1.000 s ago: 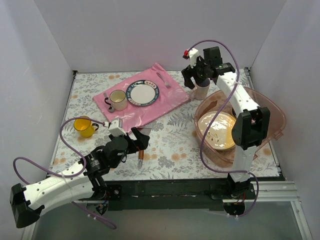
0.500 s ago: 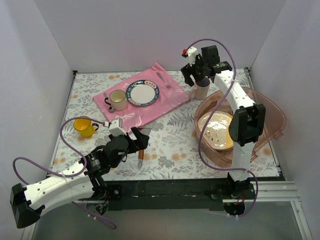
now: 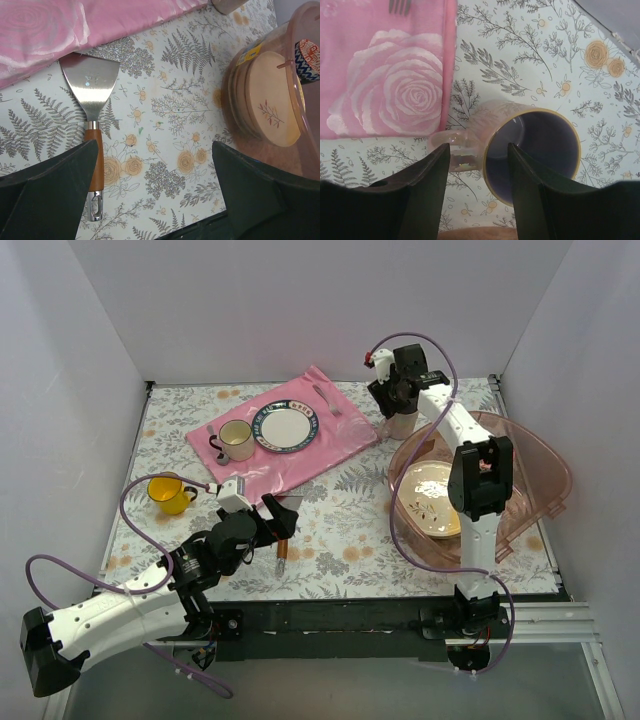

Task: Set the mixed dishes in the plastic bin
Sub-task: Pick up the cup at the center of the board.

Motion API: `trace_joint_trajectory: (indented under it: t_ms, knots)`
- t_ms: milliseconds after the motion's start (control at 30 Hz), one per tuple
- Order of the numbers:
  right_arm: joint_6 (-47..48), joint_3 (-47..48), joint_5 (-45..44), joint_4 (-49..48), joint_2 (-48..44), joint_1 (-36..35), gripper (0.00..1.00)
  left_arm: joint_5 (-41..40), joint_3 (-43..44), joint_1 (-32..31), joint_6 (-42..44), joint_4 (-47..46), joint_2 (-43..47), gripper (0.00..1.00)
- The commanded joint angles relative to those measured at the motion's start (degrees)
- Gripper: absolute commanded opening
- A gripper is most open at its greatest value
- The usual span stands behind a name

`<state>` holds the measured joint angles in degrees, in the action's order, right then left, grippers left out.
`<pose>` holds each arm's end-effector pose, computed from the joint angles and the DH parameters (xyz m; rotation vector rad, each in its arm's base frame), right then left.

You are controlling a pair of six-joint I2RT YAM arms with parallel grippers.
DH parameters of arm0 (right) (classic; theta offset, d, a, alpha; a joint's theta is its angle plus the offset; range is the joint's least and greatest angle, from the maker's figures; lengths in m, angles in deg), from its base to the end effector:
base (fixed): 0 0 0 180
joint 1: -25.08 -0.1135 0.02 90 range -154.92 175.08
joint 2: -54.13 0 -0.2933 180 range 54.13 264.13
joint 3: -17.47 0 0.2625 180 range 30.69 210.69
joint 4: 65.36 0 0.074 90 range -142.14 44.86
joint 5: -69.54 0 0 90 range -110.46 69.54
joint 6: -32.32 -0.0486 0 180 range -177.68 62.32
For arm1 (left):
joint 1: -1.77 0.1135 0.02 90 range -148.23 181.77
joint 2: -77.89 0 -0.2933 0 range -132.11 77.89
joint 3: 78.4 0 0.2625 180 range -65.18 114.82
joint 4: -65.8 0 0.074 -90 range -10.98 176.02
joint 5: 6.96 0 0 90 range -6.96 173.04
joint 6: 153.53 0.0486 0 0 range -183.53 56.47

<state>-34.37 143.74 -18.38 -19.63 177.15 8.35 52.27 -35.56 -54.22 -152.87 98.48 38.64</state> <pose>0.5093 0.1549 0.2915 -0.8087 2.1656 -0.0165 0.1079 -0.1154 0.2592 -0.9451 1.9494 -1.0250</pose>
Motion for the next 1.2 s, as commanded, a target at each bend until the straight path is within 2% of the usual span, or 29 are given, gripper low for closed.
trace_joint_trajectory:
  t_ms: [0, 400, 600, 633, 733, 900, 1167]
  knots:
    - [-1.51, 3.31, -3.3, -1.57, 1.69, 0.82, 0.56, -0.35, 1.4, 0.35, 0.22, 0.66, -0.04, 0.98]
    - [-2.74, 5.69, -2.44, -0.52, 6.35, 1.26, 0.42, 0.09, 2.28, 0.7, 0.75, 0.75, -1.01, 0.98]
    - [-2.74, 6.65, 0.11, 0.01, 7.23, 1.26, 0.22, 0.09, 2.71, 0.7, 0.66, 0.93, -0.92, 0.98]
    - [-2.66, 6.74, 0.37, 0.09, 7.23, 1.35, 0.14, 0.09, 2.8, 0.79, 0.75, 1.01, -0.92, 0.98]
    - [-2.31, 7.62, 1.6, 0.53, 6.8, 1.44, 0.01, 0.18, 3.42, 0.79, 1.01, 1.19, -1.45, 0.98]
    - [-1.87, 8.24, 3.88, -0.08, 4.69, 2.05, 0.01, 0.27, 3.95, 0.79, 1.1, 1.45, -1.62, 0.98]
    - [-1.34, 2.26, 3.63, -7.54, -6.73, 2.32, 0.01, 0.27, 3.95, 0.88, 0.75, 1.72, -0.48, 0.98]
